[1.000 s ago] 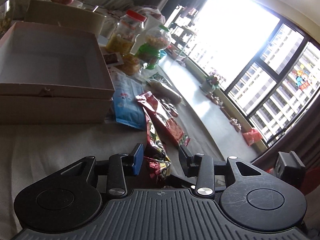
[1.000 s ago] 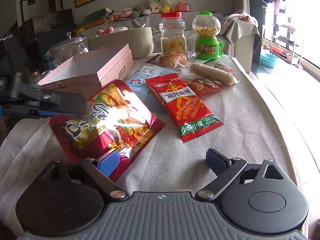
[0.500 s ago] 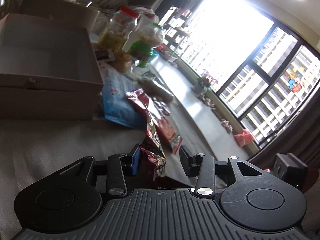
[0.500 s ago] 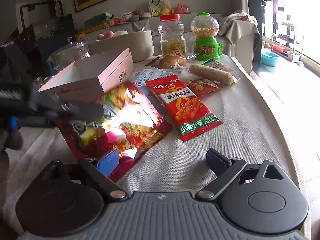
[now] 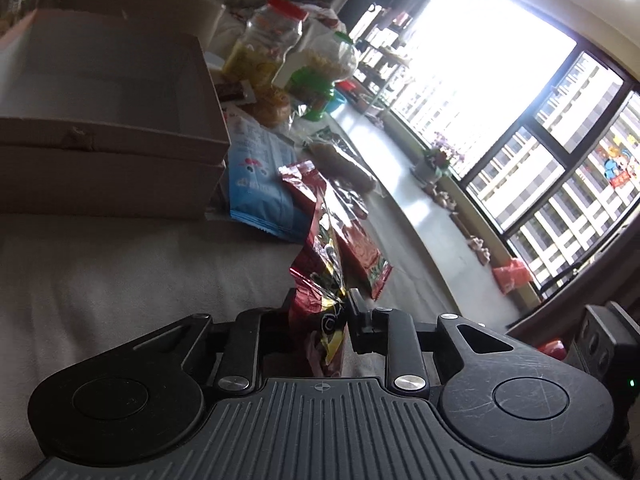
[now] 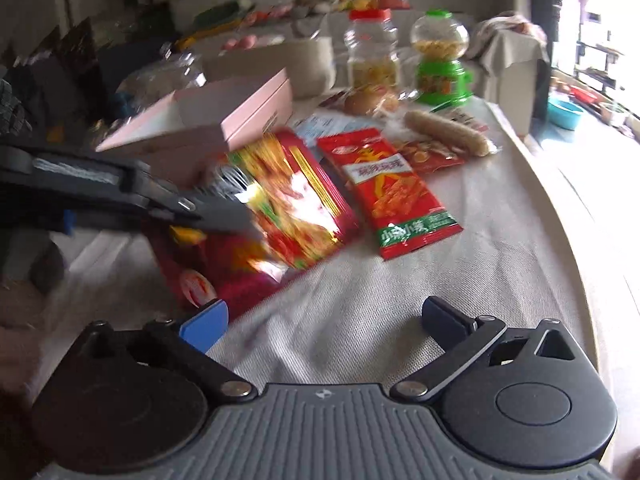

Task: Organize snacks
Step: 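Grasp the red spicy-strip packet with the right tool while the left tool holds the bag, then lower both held packets into the pink box and open both tools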

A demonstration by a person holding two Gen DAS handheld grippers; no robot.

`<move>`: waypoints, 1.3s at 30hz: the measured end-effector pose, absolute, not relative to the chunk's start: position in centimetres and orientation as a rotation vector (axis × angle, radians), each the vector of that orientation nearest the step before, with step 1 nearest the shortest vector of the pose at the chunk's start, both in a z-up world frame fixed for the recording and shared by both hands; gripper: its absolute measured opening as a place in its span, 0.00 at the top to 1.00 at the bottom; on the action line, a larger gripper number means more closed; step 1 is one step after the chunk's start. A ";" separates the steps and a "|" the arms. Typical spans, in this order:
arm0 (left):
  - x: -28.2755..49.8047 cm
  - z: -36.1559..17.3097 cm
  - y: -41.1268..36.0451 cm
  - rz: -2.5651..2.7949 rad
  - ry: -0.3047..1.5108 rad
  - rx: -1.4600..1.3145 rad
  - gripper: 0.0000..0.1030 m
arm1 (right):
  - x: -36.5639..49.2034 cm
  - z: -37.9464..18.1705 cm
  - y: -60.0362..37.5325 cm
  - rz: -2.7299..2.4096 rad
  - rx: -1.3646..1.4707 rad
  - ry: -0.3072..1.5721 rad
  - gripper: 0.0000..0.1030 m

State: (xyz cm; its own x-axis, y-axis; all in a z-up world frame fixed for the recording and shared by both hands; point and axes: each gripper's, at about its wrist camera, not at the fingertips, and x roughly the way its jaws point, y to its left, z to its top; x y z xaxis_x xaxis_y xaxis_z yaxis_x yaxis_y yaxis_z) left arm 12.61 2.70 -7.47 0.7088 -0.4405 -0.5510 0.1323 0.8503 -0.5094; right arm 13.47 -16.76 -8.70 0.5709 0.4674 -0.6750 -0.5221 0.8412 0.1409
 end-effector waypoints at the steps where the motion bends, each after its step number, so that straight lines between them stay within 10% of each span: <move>1: 11.6 -6.9 3.1 -0.317 0.700 -0.440 0.74 | 13.6 -8.6 -16.8 0.596 -0.088 0.780 0.00; 35: 4.5 -6.8 9.6 -0.135 0.675 -0.475 0.74 | 21.9 -7.2 -12.7 0.529 -0.078 0.786 0.12; 39: 4.3 -6.8 9.8 -0.123 0.683 -0.488 0.74 | 22.4 -7.7 -11.7 0.477 -0.113 0.788 0.43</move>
